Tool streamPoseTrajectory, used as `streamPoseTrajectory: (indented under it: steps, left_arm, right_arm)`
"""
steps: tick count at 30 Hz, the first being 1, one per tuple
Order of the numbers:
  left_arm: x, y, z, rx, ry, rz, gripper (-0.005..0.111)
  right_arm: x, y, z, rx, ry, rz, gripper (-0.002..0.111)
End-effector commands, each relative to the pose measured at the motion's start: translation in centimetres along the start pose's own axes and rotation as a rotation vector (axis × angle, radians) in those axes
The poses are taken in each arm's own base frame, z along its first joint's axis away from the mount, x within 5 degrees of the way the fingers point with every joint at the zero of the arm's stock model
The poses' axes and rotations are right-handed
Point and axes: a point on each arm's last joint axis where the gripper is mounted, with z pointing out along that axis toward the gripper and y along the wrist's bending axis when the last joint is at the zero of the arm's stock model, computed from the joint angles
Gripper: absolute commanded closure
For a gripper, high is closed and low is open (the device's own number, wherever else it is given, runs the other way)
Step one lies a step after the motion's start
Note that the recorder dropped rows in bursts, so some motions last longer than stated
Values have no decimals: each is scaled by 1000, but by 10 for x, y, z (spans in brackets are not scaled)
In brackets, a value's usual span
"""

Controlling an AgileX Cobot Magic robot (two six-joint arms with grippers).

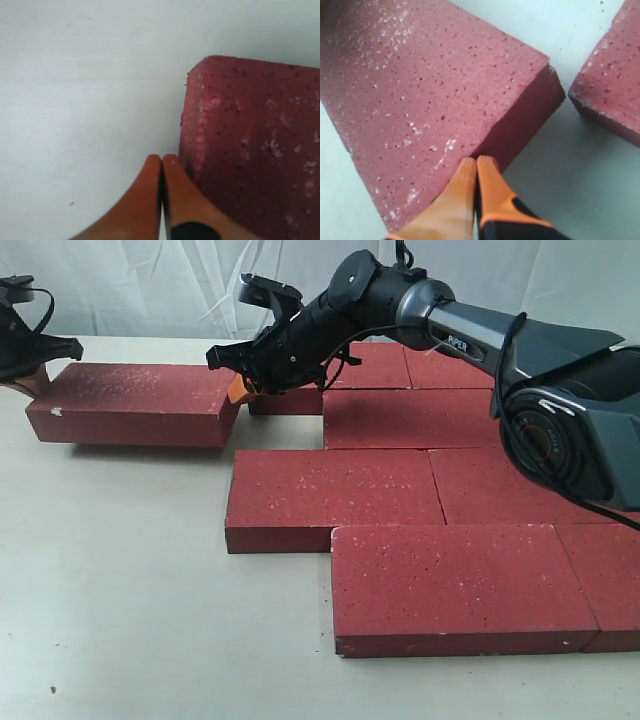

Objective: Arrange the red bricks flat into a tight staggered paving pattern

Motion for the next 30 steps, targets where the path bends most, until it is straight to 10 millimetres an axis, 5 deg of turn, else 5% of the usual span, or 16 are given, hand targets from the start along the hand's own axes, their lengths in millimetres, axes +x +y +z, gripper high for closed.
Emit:
streamPoseTrajectory:
  steps: [1, 25, 30]
  left_arm:
    - [2, -7, -2, 7, 9, -4, 107]
    - [4, 6, -3, -128, 37, 54, 107]
    - [4, 13, -4, -209, 42, 28, 107]
  right_arm:
    - [-2, 7, -1, -15, -12, -15, 109]
    - [12, -12, 11, 95, 76, 19, 109]
    - [5, -13, -6, 92, 82, 66, 109]
